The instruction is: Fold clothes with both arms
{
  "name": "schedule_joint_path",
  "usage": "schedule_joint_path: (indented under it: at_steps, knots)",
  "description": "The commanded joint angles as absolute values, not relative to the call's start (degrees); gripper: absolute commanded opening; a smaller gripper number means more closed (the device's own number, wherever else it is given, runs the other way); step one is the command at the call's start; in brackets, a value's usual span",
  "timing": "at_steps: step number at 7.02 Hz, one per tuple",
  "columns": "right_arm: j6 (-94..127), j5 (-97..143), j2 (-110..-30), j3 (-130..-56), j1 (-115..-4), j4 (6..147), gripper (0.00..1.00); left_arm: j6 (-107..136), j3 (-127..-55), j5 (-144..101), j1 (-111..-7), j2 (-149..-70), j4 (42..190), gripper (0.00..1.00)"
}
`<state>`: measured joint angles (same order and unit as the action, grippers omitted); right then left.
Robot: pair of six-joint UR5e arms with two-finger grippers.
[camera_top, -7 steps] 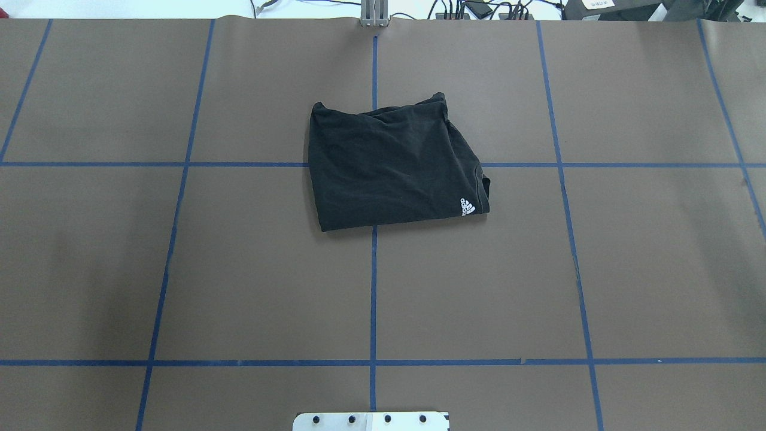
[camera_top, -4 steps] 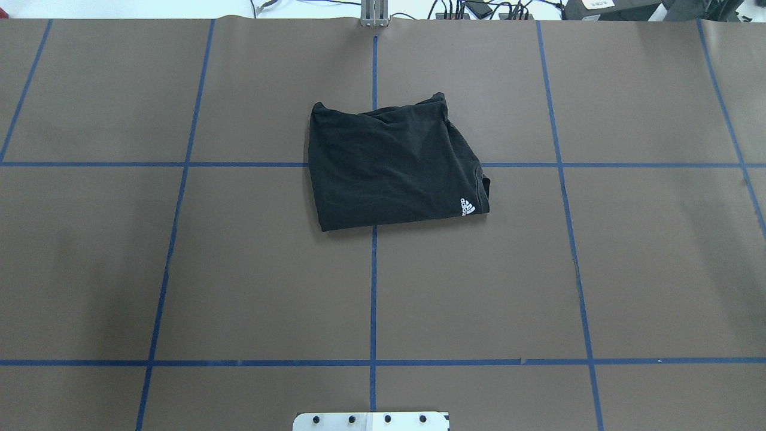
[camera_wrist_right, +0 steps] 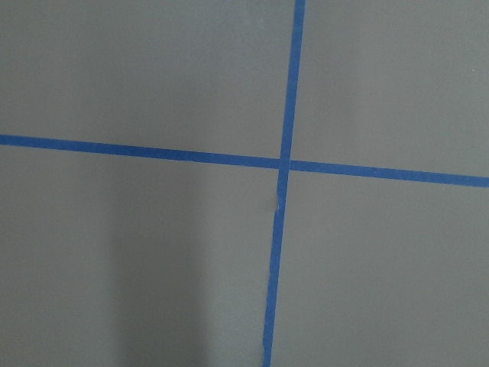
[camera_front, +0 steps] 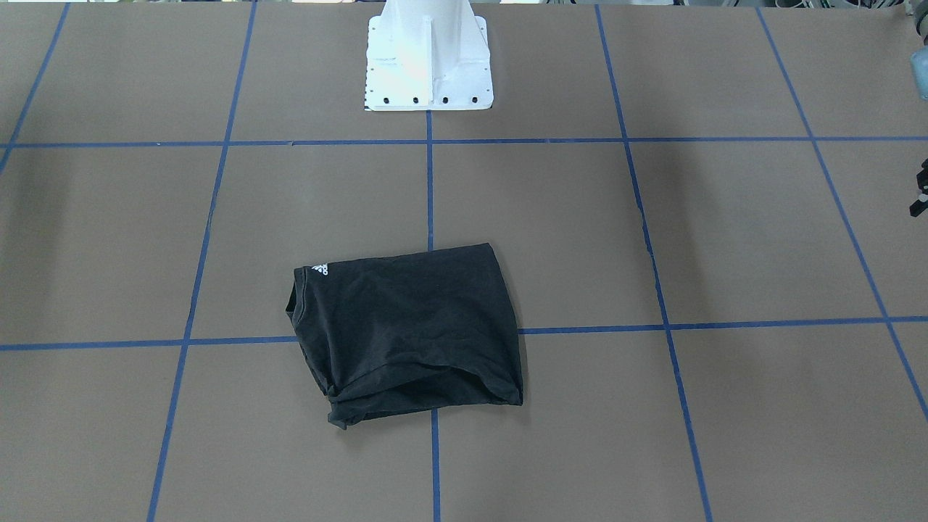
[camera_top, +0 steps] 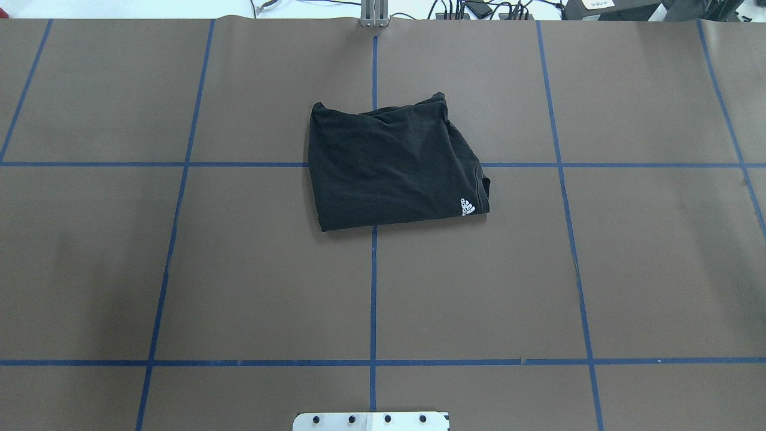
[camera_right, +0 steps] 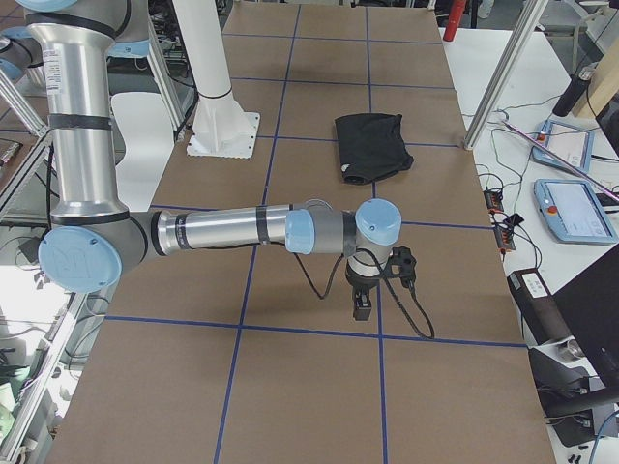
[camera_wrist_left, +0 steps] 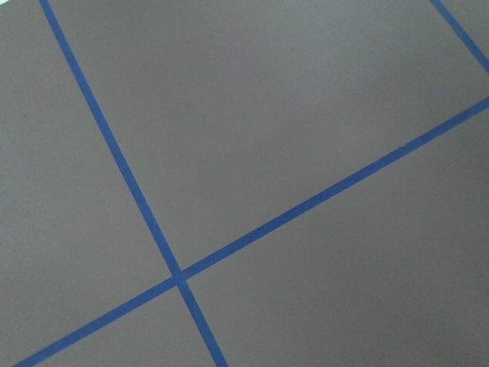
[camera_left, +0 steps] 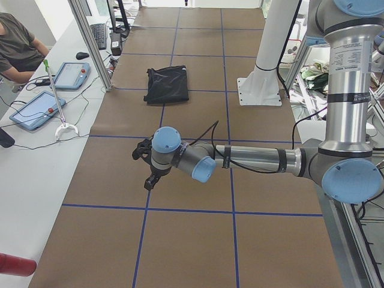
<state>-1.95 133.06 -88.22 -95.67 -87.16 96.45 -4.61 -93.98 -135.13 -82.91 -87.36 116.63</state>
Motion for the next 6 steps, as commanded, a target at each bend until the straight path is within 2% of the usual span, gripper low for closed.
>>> schedule_joint_path:
  at_steps: [1, 6]
  knots:
    - [-1.93, 133.15, -88.68, -95.28, -86.22, 96.50, 1.00, -4.57, -94.04, -135.00, -83.06, -88.06, 116.46, 1.00]
    - [-1.85, 133.33, -88.33, -94.92, -85.87, 95.80, 1.00, -4.66, -96.15, -134.56, -83.06, -88.68, 116.89, 1.00]
